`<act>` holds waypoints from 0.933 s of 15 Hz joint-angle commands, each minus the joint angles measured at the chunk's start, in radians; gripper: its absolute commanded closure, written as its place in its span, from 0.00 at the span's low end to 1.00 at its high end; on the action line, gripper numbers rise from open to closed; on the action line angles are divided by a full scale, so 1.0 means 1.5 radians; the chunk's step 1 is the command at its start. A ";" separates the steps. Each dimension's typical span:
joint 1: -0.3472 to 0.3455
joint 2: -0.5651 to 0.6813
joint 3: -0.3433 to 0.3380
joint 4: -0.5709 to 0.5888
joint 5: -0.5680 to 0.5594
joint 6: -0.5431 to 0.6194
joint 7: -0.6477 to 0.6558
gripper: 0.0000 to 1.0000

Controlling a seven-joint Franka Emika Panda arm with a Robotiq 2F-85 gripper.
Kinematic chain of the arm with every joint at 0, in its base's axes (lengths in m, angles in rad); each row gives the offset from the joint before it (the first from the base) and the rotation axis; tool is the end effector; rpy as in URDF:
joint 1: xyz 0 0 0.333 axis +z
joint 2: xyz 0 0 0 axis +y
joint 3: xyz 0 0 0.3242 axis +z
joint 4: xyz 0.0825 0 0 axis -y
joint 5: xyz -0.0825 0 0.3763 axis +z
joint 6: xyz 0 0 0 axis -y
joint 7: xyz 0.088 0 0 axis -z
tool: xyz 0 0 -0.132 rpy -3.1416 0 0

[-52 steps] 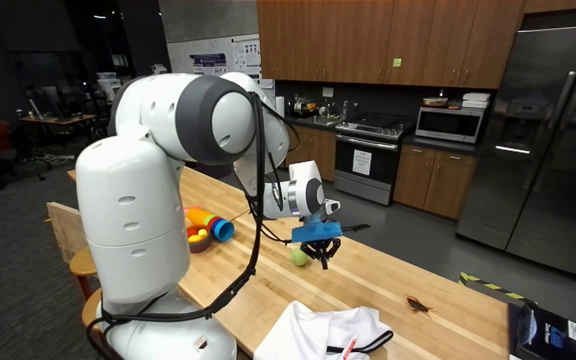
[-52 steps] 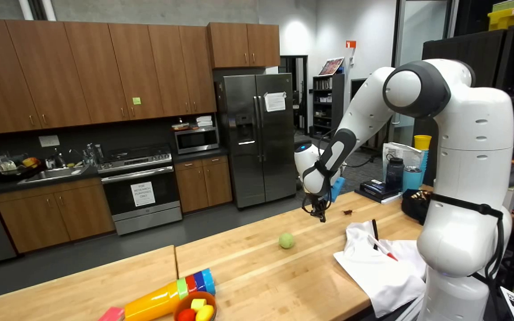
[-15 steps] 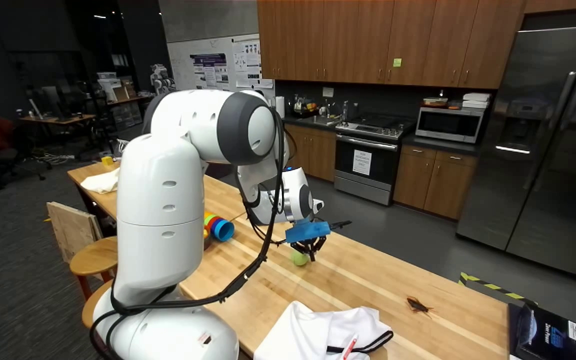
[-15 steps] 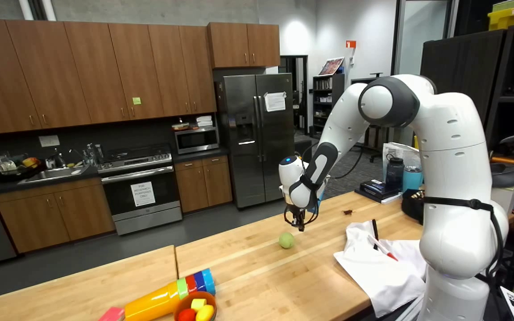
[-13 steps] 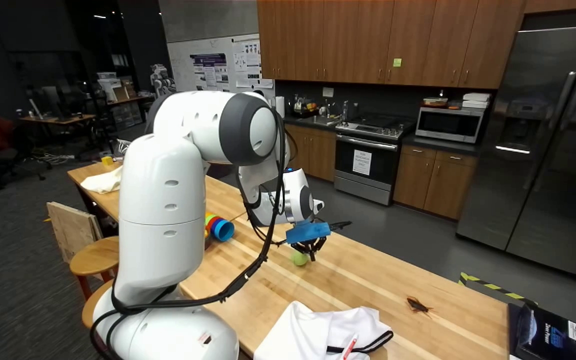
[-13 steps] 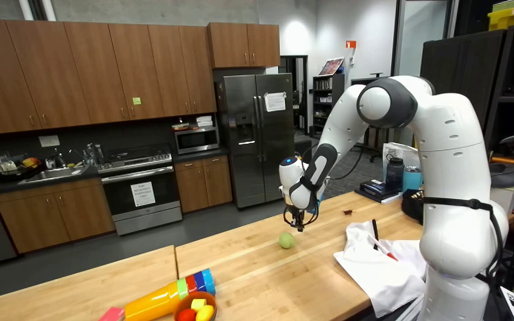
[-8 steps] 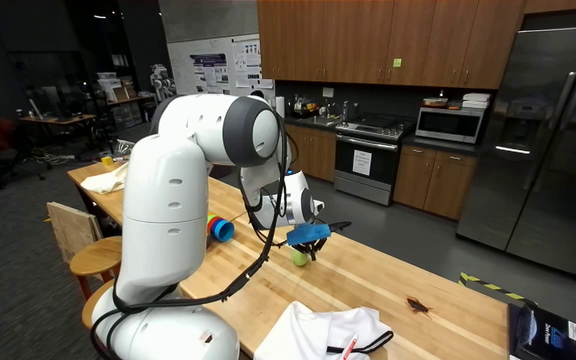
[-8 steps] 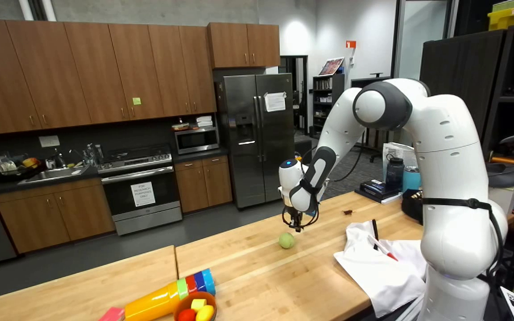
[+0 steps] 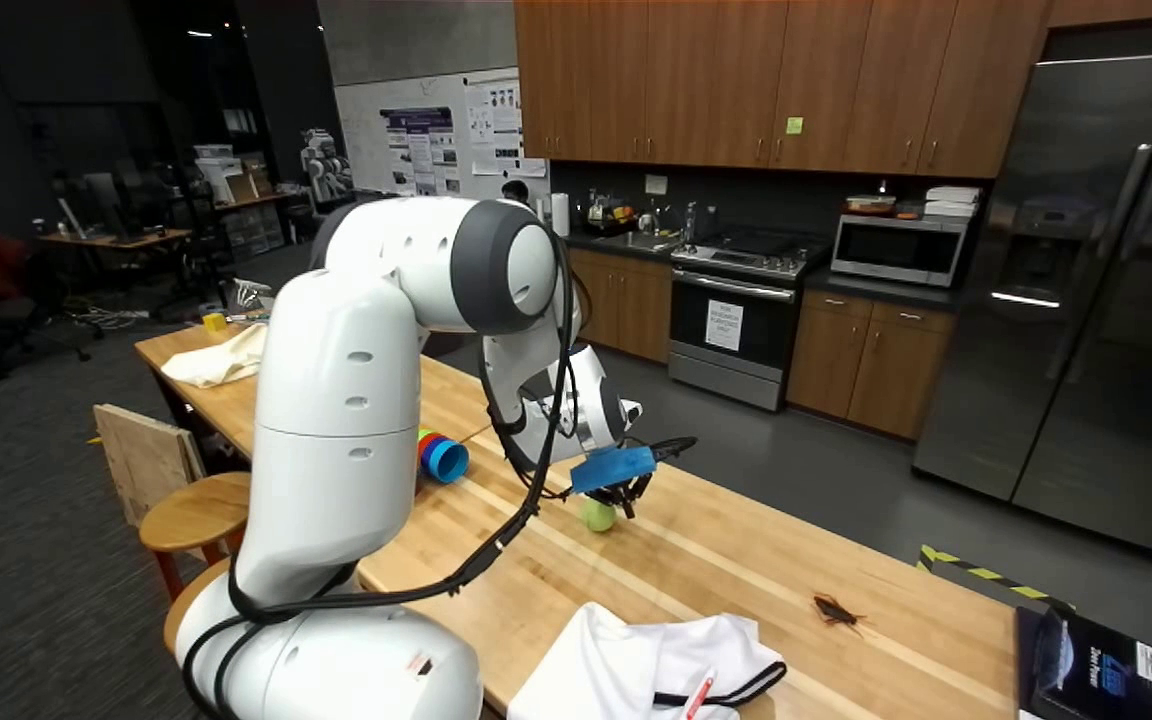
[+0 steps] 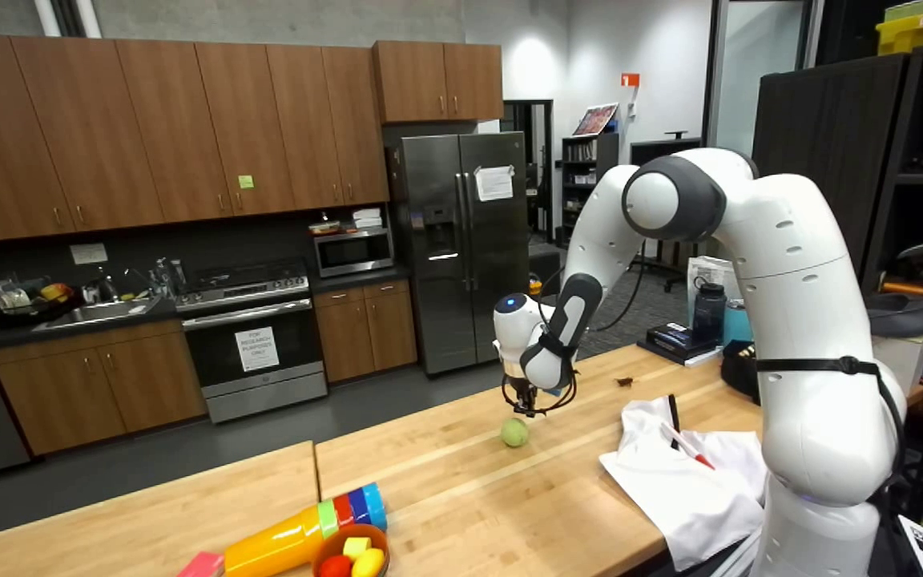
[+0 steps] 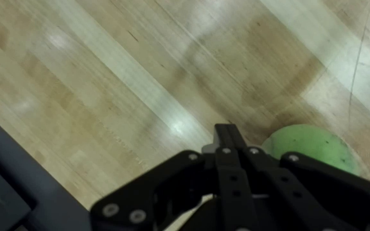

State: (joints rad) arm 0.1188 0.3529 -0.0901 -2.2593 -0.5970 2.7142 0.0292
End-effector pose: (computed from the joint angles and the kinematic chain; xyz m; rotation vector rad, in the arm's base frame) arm 0.5474 0.0289 0.2014 2.7357 0.7593 0.1438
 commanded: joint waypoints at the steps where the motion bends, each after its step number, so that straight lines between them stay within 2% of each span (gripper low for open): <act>1: 0.020 0.015 -0.018 0.016 -0.033 0.007 0.041 1.00; 9: 0.032 0.029 -0.017 0.033 -0.053 0.004 0.068 1.00; 14: 0.021 0.026 0.023 0.029 -0.001 -0.006 0.023 1.00</act>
State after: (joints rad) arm 0.1517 0.3912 -0.0785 -2.2205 -0.6284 2.7145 0.0951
